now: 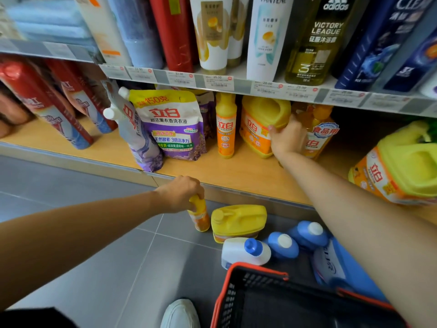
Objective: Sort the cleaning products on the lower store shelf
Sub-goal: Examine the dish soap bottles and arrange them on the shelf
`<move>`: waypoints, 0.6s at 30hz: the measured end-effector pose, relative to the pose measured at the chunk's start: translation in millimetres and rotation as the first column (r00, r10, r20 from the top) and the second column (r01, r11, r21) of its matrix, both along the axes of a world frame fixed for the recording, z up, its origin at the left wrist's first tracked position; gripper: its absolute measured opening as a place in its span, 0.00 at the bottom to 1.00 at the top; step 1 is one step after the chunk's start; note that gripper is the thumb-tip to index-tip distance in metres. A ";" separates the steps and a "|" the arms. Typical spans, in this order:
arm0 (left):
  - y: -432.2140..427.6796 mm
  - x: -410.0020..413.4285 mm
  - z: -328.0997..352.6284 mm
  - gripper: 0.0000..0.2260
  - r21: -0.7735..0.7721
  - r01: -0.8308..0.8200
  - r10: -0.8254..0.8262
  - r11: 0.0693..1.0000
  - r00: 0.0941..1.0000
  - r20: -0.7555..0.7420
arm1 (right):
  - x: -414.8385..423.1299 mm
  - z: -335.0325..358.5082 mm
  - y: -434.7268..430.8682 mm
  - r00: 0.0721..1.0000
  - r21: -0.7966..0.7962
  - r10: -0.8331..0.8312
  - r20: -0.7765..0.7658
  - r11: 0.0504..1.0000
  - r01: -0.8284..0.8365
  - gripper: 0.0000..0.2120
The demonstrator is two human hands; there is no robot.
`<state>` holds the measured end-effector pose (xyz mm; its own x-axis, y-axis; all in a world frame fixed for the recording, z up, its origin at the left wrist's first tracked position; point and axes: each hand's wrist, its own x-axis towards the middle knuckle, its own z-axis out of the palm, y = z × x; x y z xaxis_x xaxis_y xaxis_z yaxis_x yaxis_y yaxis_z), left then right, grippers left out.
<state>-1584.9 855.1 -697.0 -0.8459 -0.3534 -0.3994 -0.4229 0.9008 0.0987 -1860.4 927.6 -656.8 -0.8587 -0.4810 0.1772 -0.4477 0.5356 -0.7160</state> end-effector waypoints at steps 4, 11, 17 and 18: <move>-9.0 5.4 9.2 0.18 0.025 -0.056 0.058 0.998 0.996 -0.075 | -0.3 -21.2 7.1 0.990 0.012 0.105 0.095 0.994 -0.107 0.10; -23.8 6.0 80.2 0.13 0.142 -0.118 0.164 0.983 0.911 -0.377 | 49.8 -50.4 43.3 0.742 -0.114 0.490 0.457 0.860 -0.498 0.32; -25.3 -15.5 124.2 0.09 0.239 -0.248 0.344 0.939 0.712 -0.612 | 97.6 -49.0 42.9 0.524 -0.166 0.740 0.421 0.631 -0.758 0.43; -25.9 -18.7 127.9 0.10 0.259 -0.264 0.369 0.929 0.683 -0.630 | 101.6 -48.2 40.1 0.542 -0.155 0.755 0.370 0.625 -0.765 0.42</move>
